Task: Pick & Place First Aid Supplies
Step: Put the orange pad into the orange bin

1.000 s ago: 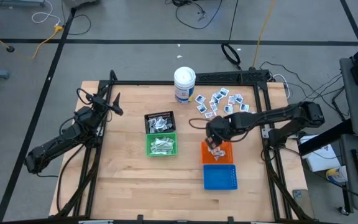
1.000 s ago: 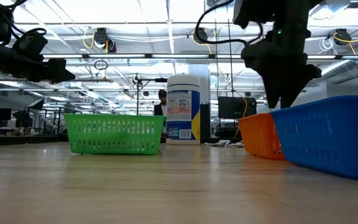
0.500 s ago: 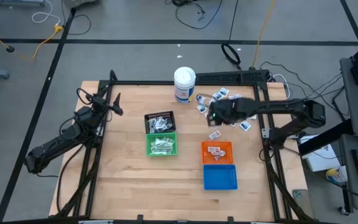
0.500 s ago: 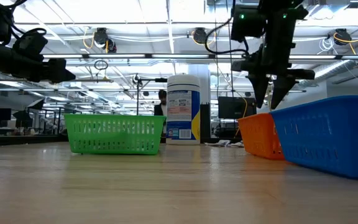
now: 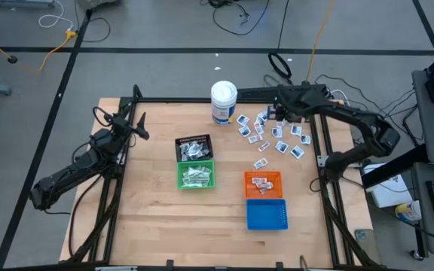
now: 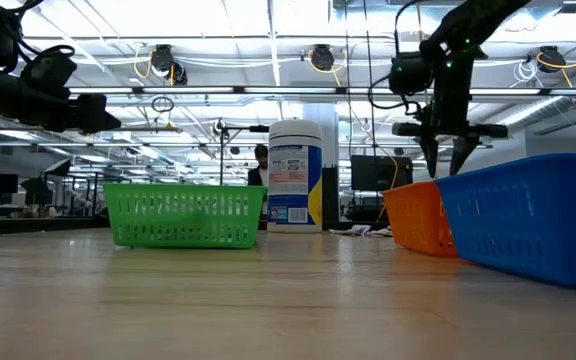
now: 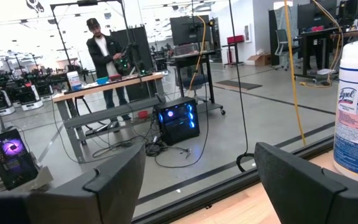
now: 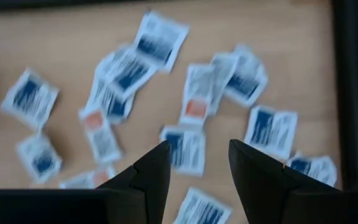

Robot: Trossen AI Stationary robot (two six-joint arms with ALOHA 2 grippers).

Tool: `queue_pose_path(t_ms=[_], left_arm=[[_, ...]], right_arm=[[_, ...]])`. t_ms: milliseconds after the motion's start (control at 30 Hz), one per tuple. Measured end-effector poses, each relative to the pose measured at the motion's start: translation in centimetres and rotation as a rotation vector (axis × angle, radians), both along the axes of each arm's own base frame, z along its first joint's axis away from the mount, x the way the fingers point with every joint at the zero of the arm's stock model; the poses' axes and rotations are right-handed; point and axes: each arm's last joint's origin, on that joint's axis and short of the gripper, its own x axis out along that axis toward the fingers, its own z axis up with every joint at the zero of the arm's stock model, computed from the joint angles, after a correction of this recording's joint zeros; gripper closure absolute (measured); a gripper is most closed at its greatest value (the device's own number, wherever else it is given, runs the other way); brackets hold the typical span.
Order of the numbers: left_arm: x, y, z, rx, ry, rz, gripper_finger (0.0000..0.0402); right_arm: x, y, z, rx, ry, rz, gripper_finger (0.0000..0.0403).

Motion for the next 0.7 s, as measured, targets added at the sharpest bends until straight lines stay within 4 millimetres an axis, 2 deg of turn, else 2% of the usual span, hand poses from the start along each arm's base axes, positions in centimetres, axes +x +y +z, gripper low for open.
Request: queue_pose_path(t_ms=[133, 267, 700], left_arm=[[0.0, 0.0, 0.0, 0.000, 0.000, 0.000, 0.0087], [0.0, 0.0, 0.0, 0.000, 0.000, 0.000, 0.0079], [0.0, 0.0, 0.0, 0.000, 0.000, -0.001, 0.0095]], right_arm=[[-1.3, -1.8, 0.1, -0.026, -0.022, -0.064, 0.0248], [-1.8, -2.7, 0.2, -0.041, -0.054, -0.102, 0.0250], [-0.4, -4.4, -3.2, 0.060, -0.067, -0.146, 0.0280]])
